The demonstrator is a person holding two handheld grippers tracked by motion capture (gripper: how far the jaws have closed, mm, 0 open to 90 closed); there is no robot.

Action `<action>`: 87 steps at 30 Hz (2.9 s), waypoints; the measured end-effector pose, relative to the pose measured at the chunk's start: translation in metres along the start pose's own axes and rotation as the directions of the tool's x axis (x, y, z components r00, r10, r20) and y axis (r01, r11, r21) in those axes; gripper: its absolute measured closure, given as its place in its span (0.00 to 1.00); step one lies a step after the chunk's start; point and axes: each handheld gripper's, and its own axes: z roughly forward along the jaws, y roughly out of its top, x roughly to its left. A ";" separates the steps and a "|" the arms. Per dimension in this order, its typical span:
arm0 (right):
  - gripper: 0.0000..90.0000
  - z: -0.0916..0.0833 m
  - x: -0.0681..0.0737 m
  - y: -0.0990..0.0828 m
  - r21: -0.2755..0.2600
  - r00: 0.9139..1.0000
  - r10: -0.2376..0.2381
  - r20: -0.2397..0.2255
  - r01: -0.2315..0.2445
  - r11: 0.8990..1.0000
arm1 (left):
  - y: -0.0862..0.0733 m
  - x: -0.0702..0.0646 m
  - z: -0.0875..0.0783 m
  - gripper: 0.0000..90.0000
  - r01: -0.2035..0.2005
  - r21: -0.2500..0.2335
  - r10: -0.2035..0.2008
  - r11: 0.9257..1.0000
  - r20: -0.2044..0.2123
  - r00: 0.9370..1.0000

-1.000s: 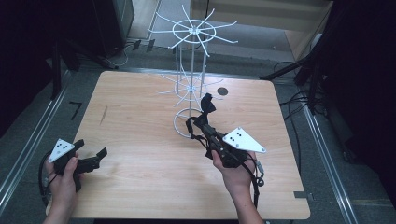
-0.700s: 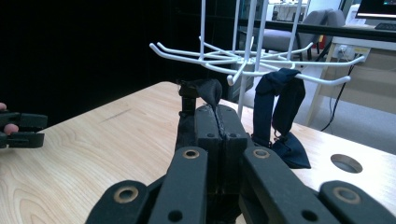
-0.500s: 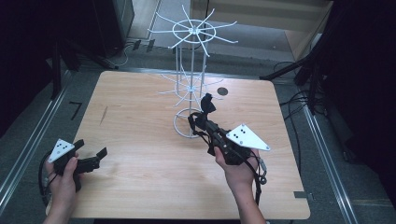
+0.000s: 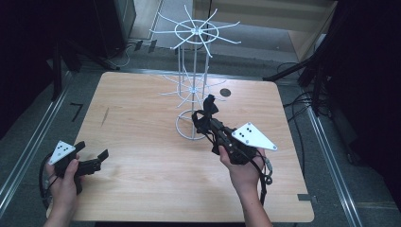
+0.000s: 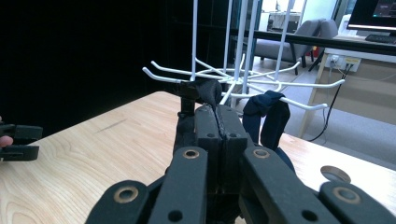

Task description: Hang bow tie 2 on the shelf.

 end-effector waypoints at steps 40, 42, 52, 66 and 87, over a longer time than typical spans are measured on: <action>1.00 0.012 -0.013 0.017 -0.008 1.000 0.019 0.018 -0.019 1.000 | 0.000 0.000 0.000 0.00 0.003 -0.003 -0.003 1.000 0.002 1.000; 1.00 0.013 -0.014 0.016 -0.005 0.999 0.025 0.021 -0.025 1.000 | 0.000 0.000 0.000 0.00 0.003 -0.003 -0.003 1.000 0.003 1.000; 1.00 0.018 -0.016 0.018 0.004 0.999 0.028 0.031 -0.028 1.000 | 0.000 0.000 0.000 0.00 0.003 -0.005 -0.003 1.000 0.002 1.000; 1.00 0.030 -0.021 0.009 0.045 0.998 0.042 0.050 -0.044 0.998 | 0.000 0.000 0.000 0.00 0.004 -0.006 -0.004 1.000 0.004 1.000; 1.00 0.046 -0.023 -0.001 0.085 0.996 0.064 0.061 -0.069 0.994 | 0.000 0.001 0.000 0.00 0.006 -0.004 -0.006 1.000 0.006 1.000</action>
